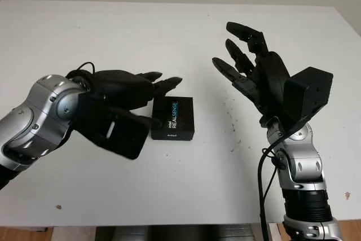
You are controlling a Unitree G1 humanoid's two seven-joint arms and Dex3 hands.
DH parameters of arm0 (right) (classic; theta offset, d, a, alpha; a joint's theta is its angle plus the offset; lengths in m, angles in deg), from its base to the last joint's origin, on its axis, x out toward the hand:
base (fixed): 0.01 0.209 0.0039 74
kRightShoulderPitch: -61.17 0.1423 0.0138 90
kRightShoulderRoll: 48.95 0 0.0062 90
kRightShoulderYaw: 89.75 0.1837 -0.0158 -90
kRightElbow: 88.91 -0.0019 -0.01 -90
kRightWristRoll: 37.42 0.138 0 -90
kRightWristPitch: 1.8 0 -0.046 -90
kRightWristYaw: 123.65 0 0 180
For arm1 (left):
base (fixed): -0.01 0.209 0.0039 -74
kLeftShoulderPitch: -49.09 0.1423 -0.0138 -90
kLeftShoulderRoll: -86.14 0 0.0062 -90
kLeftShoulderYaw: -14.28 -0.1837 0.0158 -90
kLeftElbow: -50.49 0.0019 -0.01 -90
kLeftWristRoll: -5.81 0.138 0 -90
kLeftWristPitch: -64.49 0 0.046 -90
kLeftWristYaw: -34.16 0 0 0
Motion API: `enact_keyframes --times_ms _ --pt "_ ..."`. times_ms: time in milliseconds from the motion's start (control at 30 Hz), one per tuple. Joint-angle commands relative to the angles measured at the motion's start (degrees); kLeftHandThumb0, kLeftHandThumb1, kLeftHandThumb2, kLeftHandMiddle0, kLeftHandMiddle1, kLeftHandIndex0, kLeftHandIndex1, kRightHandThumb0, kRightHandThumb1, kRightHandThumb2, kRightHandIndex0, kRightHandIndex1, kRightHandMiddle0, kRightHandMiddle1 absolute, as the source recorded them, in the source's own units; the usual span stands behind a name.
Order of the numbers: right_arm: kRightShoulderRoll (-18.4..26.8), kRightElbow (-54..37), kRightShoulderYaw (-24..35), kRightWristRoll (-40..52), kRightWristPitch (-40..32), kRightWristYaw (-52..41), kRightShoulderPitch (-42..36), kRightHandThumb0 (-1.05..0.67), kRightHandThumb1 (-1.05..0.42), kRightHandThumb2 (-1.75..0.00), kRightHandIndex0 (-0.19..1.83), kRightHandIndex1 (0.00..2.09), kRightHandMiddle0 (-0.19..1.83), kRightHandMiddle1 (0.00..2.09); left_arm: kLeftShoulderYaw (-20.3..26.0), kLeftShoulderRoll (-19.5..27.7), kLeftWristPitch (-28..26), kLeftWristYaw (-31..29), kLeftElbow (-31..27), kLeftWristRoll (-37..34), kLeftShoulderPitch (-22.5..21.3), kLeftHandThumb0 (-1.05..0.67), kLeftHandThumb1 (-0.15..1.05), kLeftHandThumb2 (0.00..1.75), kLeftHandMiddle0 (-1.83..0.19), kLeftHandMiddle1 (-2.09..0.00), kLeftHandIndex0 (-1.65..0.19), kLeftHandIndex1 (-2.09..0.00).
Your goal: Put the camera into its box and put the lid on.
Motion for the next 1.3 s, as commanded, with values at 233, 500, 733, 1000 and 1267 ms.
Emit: enact_keyframes --times_ms 233,500,733,1000,1267 --pt "-0.3 -0.8 0.9 0.8 1.5 -0.1 -0.7 -0.39 -1.00 -0.06 0.16 0.08 -0.15 0.85 9.1 -5.7 -2.6 -3.6 1.6 -2.6 2.4 -0.69 1.05 0.67 0.19 0.00 0.19 0.00" --pt "-2.6 -3.1 0.7 -0.1 2.7 3.4 -2.0 -0.42 -1.05 -0.14 0.19 0.10 -0.17 0.86 24.9 -16.3 -11.1 4.0 3.6 -17.5 6.4 -0.64 1.05 0.63 0.19 0.00 0.19 0.00" --pt "-5.6 -4.5 -0.3 -1.4 4.8 6.7 -3.4 -0.60 -1.05 -0.38 -0.05 0.00 -0.19 0.39 34.0 -29.0 -4.9 20.6 10.9 -24.4 7.7 -0.66 1.05 0.64 0.19 0.00 0.19 0.00" --pt "-5.1 -2.7 -1.1 -3.8 3.8 7.3 -4.4 -0.72 -1.05 -0.58 -0.19 0.00 -0.19 0.00 44.7 -41.5 3.5 32.2 22.2 -36.2 10.5 -0.73 1.05 0.59 0.19 0.00 0.19 0.00" --pt "-2.7 -2.3 -1.1 -5.2 -2.8 5.0 -4.4 -0.82 -1.05 -0.59 -0.19 0.00 -0.19 0.00 46.8 -43.5 14.3 29.7 32.0 -40.3 11.8 -0.73 1.05 0.66 0.19 0.00 0.19 0.00"
